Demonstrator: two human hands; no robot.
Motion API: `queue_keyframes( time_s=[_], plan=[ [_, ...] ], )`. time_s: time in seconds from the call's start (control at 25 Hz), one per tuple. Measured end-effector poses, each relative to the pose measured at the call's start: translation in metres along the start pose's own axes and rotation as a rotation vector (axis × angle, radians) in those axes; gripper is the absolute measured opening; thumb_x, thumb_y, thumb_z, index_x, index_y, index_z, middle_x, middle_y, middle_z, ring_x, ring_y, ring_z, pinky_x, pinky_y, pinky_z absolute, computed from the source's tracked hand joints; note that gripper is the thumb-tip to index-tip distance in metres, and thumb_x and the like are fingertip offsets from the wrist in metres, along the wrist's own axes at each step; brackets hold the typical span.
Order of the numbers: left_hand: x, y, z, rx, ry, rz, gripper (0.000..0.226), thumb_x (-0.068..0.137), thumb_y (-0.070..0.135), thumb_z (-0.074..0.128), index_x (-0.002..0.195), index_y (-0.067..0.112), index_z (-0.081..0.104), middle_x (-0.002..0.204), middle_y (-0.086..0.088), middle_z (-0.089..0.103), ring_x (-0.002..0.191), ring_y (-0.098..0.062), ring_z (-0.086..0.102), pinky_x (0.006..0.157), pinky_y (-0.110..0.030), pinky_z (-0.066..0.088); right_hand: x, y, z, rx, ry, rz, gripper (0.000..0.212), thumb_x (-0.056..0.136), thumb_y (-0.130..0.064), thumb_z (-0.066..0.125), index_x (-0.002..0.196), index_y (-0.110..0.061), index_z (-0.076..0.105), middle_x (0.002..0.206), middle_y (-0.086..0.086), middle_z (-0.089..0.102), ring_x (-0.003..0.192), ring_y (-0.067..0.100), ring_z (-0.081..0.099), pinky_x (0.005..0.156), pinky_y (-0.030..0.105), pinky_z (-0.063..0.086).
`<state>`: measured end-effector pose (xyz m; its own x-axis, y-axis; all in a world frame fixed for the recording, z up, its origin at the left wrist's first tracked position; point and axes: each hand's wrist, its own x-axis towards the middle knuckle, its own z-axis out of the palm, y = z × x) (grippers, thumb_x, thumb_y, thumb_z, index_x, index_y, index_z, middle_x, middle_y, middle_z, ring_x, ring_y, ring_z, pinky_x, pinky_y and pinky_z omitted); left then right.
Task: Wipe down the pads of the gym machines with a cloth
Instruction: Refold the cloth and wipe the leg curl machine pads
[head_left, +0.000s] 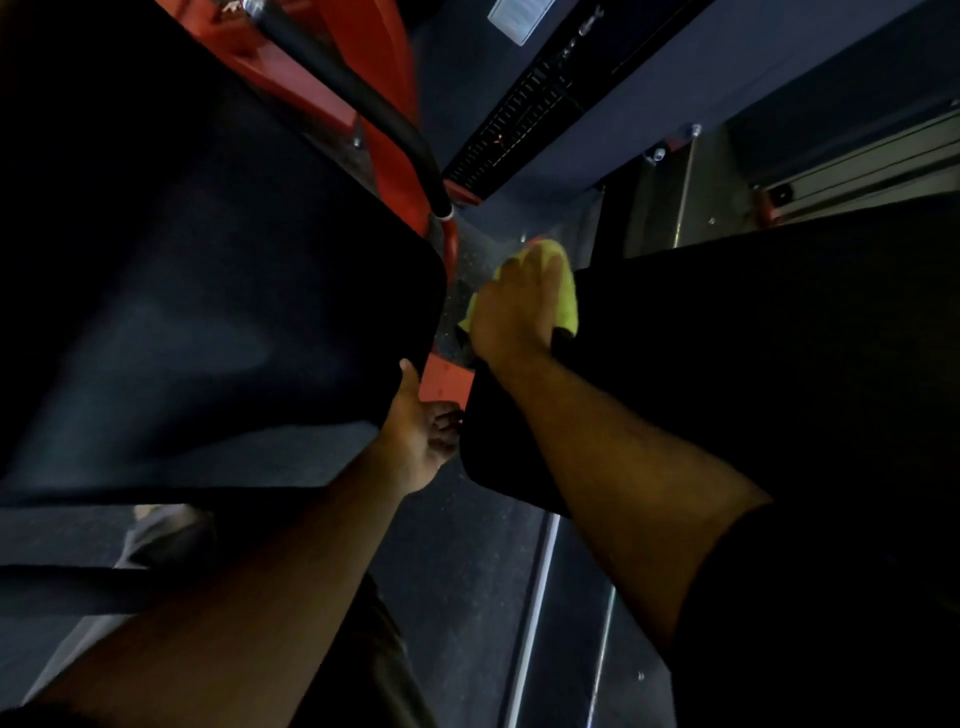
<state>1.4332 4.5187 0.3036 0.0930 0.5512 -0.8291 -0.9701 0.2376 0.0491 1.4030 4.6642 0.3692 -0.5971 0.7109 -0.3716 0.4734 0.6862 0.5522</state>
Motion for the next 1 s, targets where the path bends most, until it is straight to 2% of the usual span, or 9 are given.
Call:
queue_keyframes(
  time_s=[0.12,0.2,0.28,0.4,0.48,0.6,0.68,0.84,1.0],
  plan=[
    [0.002,0.000,-0.007,-0.075,-0.052,0.021,0.097,0.083,0.085,0.016,0.129,0.011,0.058,0.113,-0.012,0.068,0.105,-0.026,0.061,0.082,-0.040,0.048,-0.040,-0.047,0.036,0.053,-0.119,-0.123,0.056,0.104,-0.038,0.030,0.148,-0.005,0.037,0.158,0.025,0.025,0.148,0.045,0.011,0.121,0.055,0.002],
    [0.000,-0.001,-0.013,-0.133,-0.095,0.046,0.087,0.082,0.086,0.020,0.125,0.022,0.062,0.125,-0.013,0.065,0.117,-0.031,0.059,0.101,-0.049,0.045,-0.069,-0.060,0.043,0.006,-0.207,-0.216,0.060,0.101,-0.049,0.031,0.141,-0.009,0.049,0.149,0.021,0.042,0.143,0.045,0.024,0.120,0.057,0.009],
    [-0.003,-0.007,-0.020,-0.124,-0.113,0.022,0.093,0.078,0.088,0.026,0.132,0.020,0.058,0.135,-0.016,0.060,0.124,-0.034,0.056,0.108,-0.054,0.040,-0.093,-0.049,0.025,-0.011,-0.239,-0.296,0.045,0.098,-0.045,0.040,0.124,-0.017,0.063,0.132,0.009,0.057,0.132,0.036,0.039,0.117,0.050,0.020],
    [-0.015,-0.014,-0.012,-0.058,-0.094,0.027,0.090,0.082,0.085,0.026,0.125,0.015,0.062,0.117,-0.014,0.068,0.098,-0.027,0.069,0.080,-0.041,0.057,-0.147,-0.015,-0.005,0.056,-0.174,-0.262,0.031,0.094,-0.034,0.049,0.118,-0.020,0.063,0.127,0.004,0.057,0.129,0.031,0.041,0.111,0.044,0.025],
    [-0.022,-0.011,0.001,-0.001,-0.093,0.025,0.092,0.082,0.085,0.026,0.127,0.012,0.059,0.109,-0.014,0.068,0.081,-0.025,0.070,0.062,-0.033,0.056,-0.176,0.018,-0.027,0.173,-0.121,-0.191,0.029,0.094,-0.032,0.051,0.118,-0.020,0.064,0.132,0.004,0.055,0.132,0.031,0.037,0.110,0.046,0.021],
    [-0.033,-0.003,0.018,0.052,-0.091,-0.004,0.099,0.079,0.088,0.024,0.134,0.012,0.055,0.124,-0.016,0.062,0.101,-0.029,0.063,0.070,-0.038,0.051,-0.158,0.077,-0.057,0.155,0.250,-0.014,0.025,0.086,-0.028,0.055,0.103,-0.021,0.072,0.128,0.005,0.059,0.132,0.033,0.041,0.104,0.044,0.018],
    [-0.035,0.002,0.024,0.083,-0.117,0.004,0.100,0.078,0.089,0.021,0.135,0.014,0.055,0.128,-0.014,0.059,0.108,-0.029,0.059,0.075,-0.040,0.048,-0.107,0.093,-0.072,0.104,0.356,0.081,0.026,0.088,-0.030,0.055,0.105,-0.021,0.072,0.135,0.008,0.054,0.137,0.038,0.034,0.108,0.049,0.016],
    [-0.026,0.007,0.016,0.036,-0.129,-0.005,0.102,0.078,0.090,0.021,0.134,0.010,0.051,0.127,-0.012,0.057,0.106,-0.031,0.056,0.082,-0.045,0.047,-0.038,0.045,-0.045,-0.078,0.027,-0.083,0.043,0.097,-0.042,0.043,0.131,-0.021,0.060,0.153,0.014,0.034,0.144,0.042,0.020,0.116,0.060,0.011],
    [-0.013,0.002,-0.006,-0.021,-0.150,-0.017,0.114,0.074,0.092,0.025,0.151,0.008,0.031,0.148,-0.019,0.044,0.138,-0.038,0.039,0.117,-0.057,0.022,-0.041,0.007,-0.011,-0.182,-0.017,-0.265,0.039,0.097,-0.038,0.046,0.128,-0.020,0.060,0.145,0.015,0.043,0.137,0.040,0.031,0.117,0.054,0.017]
  ],
)
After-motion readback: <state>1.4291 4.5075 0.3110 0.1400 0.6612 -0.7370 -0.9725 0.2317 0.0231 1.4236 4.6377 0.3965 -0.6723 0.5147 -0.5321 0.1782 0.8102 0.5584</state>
